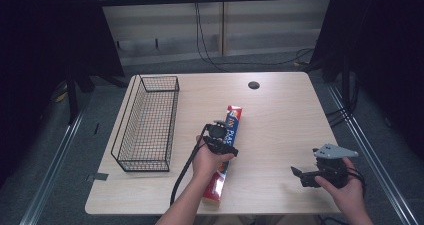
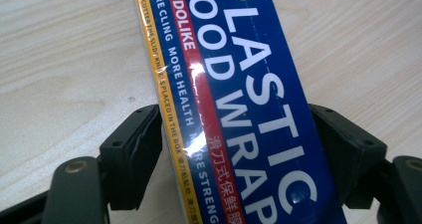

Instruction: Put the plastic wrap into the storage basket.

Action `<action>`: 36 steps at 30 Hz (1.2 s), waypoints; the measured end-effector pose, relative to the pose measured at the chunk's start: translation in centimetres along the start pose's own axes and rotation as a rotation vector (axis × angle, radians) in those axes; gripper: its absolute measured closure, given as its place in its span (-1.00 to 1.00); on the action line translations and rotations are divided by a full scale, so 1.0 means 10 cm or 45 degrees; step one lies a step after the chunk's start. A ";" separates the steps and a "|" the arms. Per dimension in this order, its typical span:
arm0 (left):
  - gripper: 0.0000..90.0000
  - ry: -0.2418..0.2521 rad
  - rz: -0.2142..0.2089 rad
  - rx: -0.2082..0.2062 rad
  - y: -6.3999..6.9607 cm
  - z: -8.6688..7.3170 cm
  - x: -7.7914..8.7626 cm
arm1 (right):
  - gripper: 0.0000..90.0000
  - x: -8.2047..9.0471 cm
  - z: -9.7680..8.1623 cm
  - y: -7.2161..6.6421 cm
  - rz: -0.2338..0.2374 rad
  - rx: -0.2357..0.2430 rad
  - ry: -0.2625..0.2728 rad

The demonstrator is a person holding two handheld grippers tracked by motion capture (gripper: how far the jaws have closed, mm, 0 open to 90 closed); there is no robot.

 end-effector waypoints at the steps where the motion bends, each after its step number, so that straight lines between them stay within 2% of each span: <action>1: -0.44 -0.006 -0.002 0.008 0.00 0.00 0.00 | -0.95 0.00 0.00 0.00 0.001 0.005 0.003; 8: -0.37 -0.028 0.025 0.033 0.02 0.03 0.00 | -0.95 -0.01 0.00 -0.01 0.011 0.015 -0.002; 11: -0.32 -0.097 0.078 0.053 0.06 0.06 0.02 | -0.95 -0.01 0.02 -0.01 0.015 0.014 -0.002; 12: -0.31 -0.097 0.078 0.053 0.06 0.06 0.02 | -0.95 -0.01 0.02 -0.01 0.017 0.014 -0.001; 14: -0.28 -0.135 0.097 0.058 0.07 0.08 0.03 | -0.95 -0.02 0.03 -0.01 0.016 0.019 0.001; 17: -0.24 -0.131 0.119 0.086 0.08 0.08 0.03 | -0.95 -0.02 0.04 0.00 0.010 0.012 0.002; 20: -0.21 -0.155 0.128 0.102 0.08 0.09 0.04 | -0.95 -0.01 0.04 0.00 0.013 0.011 0.005; 22: -0.11 -0.157 0.151 0.128 0.06 0.10 0.07 | -0.95 -0.01 0.04 0.01 0.022 0.009 0.010; 26: -0.06 -0.193 0.182 0.133 0.04 0.11 0.09 | -0.95 -0.01 0.03 0.02 0.013 0.011 0.009; 30: -0.04 -0.217 0.204 0.115 0.04 0.13 0.09 | -0.95 0.01 0.03 0.03 0.016 -0.002 0.015; 36: -0.04 -0.247 0.208 0.109 0.02 0.17 0.15 | -0.95 0.04 0.00 0.04 0.003 -0.011 0.016</action>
Point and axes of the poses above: each handheld gripper's, and its own axes: x roughly backward along the jaws, z roughly out of its top, y roughly to its right, the point moved 4 cm from there along -x, roughly forward along the jaws, and after that the axes turned 8 degrees about -y, right-handed, at the moved point
